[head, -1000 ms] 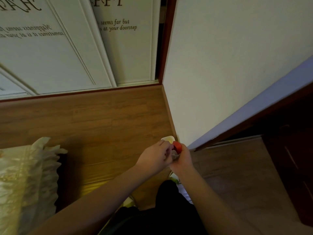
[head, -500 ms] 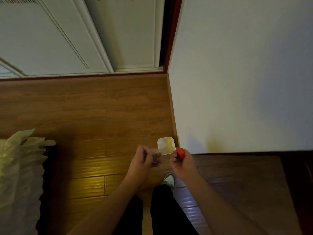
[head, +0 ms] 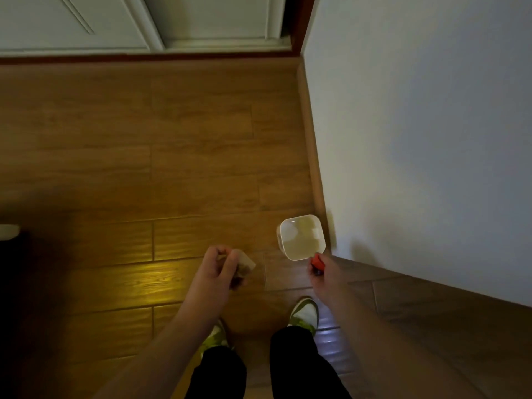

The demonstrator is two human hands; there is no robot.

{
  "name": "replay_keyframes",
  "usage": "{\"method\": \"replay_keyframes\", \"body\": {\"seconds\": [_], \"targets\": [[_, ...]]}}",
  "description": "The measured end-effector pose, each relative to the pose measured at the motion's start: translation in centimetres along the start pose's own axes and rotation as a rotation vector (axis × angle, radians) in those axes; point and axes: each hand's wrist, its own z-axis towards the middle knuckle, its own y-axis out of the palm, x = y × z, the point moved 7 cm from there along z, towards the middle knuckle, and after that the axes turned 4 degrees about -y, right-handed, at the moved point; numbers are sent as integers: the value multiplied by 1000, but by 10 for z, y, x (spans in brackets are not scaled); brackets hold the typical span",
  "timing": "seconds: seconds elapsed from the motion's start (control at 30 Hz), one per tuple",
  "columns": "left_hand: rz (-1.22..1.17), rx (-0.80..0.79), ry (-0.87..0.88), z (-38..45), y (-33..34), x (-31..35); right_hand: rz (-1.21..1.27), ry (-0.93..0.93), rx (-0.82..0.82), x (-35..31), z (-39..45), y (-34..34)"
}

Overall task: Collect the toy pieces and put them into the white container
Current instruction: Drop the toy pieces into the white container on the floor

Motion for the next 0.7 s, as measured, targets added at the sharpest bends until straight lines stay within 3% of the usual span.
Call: {"method": "replay_keyframes", "body": {"seconds": [0.2, 0.33, 0.57, 0.7], "targets": [[-52, 27, -58, 46, -17, -74, -262, -79, 40, 4, 81, 13], [-60, 21, -65, 55, -20, -102, -244, -88, 85, 4, 109, 23], [3, 8, -71, 50, -14, -109, -308, -149, 19, 7, 127, 24], [18, 13, -74, 48, -10, -107, -567, -234, -2, -4, 122, 19]]}}
